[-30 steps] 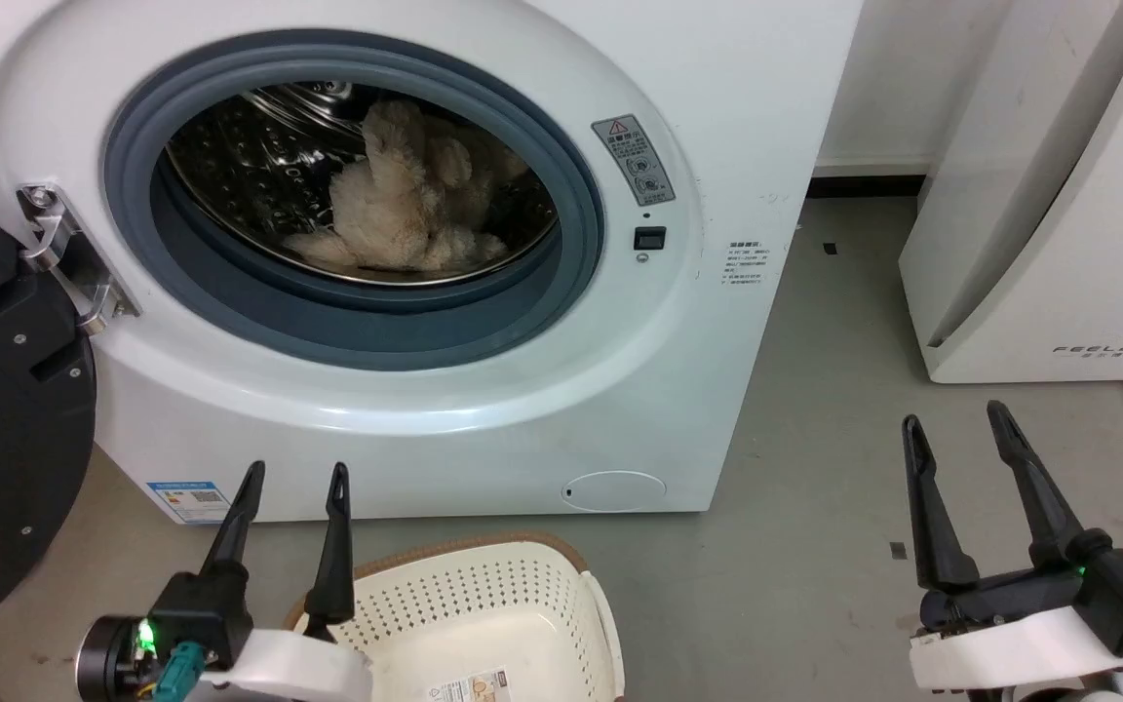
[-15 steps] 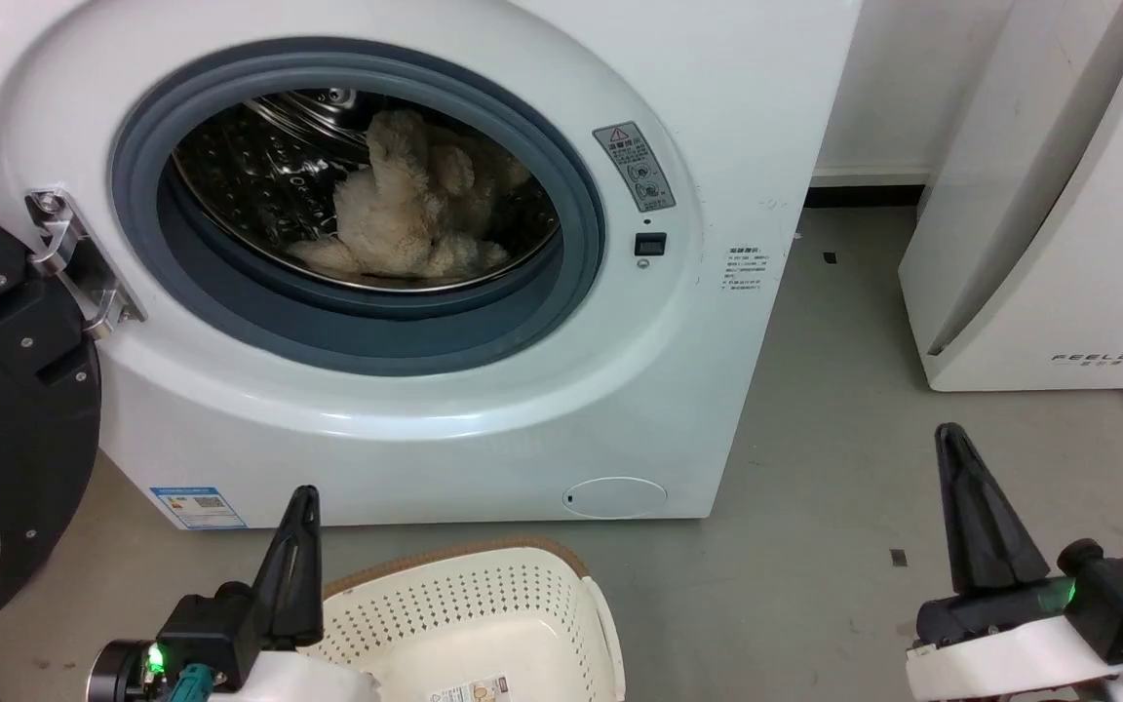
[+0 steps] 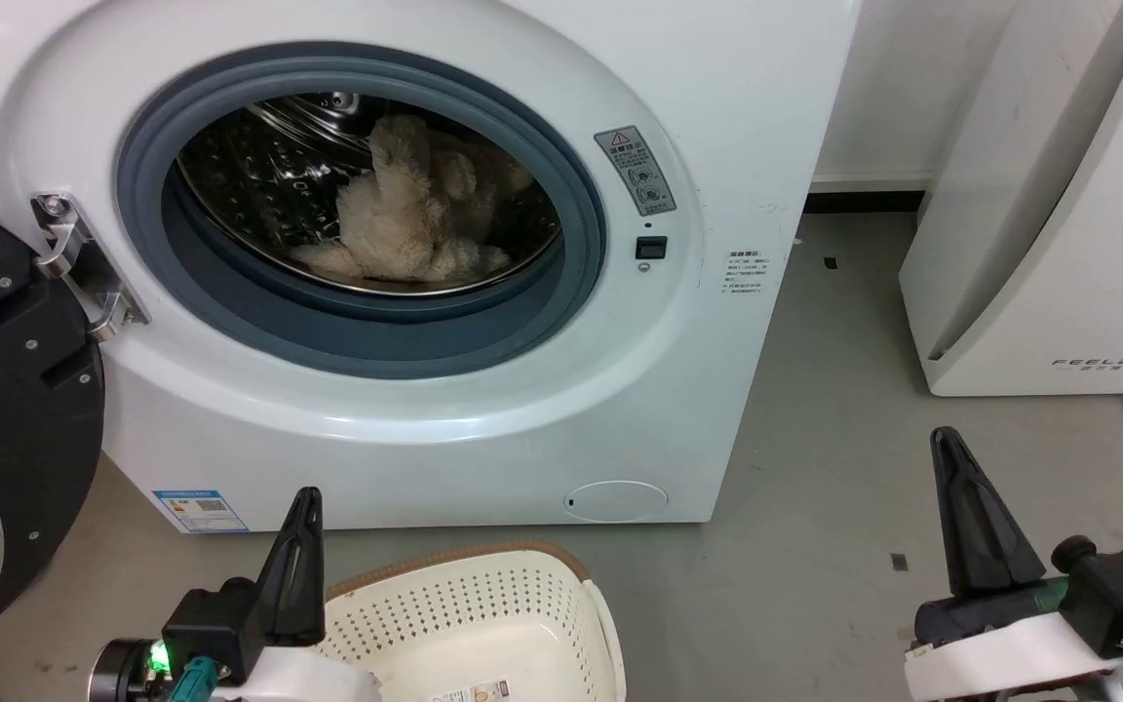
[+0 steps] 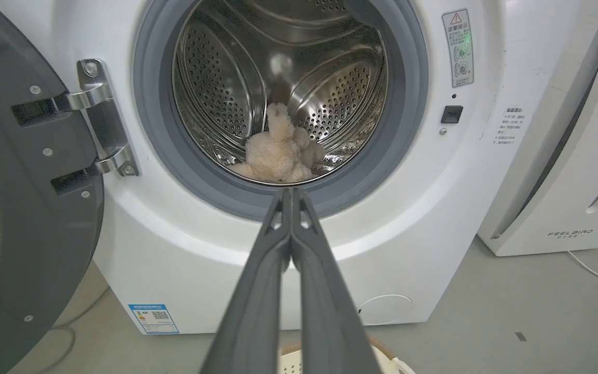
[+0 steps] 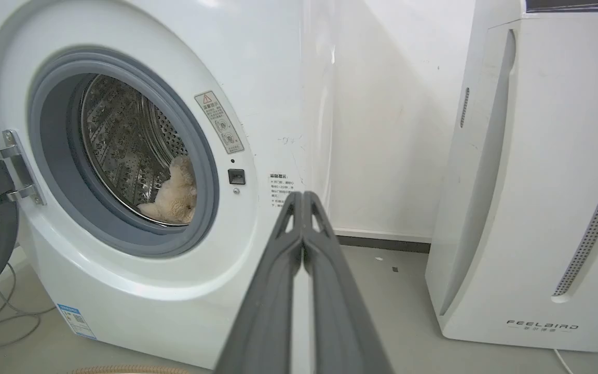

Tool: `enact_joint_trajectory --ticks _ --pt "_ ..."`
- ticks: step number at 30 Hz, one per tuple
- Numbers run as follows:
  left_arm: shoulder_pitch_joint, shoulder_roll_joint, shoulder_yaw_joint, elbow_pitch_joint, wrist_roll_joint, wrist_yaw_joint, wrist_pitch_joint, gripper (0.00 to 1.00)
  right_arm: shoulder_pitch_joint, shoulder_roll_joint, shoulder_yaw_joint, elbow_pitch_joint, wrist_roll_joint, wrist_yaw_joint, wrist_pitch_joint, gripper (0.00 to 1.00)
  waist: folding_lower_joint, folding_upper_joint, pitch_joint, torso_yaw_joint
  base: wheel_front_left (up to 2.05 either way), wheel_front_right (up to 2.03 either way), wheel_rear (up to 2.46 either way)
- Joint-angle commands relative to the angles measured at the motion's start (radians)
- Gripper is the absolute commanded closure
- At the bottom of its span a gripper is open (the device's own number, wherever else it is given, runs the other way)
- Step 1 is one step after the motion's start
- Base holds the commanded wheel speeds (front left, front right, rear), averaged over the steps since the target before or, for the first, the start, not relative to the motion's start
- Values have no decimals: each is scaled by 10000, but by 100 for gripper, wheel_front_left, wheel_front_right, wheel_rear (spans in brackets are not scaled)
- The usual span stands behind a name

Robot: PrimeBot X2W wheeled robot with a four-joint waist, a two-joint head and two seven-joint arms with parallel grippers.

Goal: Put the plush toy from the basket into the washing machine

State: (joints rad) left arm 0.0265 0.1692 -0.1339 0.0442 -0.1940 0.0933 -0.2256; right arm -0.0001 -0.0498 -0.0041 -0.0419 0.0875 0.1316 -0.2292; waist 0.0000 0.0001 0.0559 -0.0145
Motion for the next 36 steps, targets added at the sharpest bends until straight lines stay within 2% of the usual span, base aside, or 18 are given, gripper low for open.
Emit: enact_joint_trajectory --ticks 1,36 --pt "-35 -55 83 -50 107 -48 62 100 0 -1 6 39 -94 -1 87 100 0 -1 -8 3 0 0 0" --pt "-112 -434 503 -181 719 -343 795 100 1 -2 18 166 -355 -4 824 100 0 -1 -192 50 0 0 0"
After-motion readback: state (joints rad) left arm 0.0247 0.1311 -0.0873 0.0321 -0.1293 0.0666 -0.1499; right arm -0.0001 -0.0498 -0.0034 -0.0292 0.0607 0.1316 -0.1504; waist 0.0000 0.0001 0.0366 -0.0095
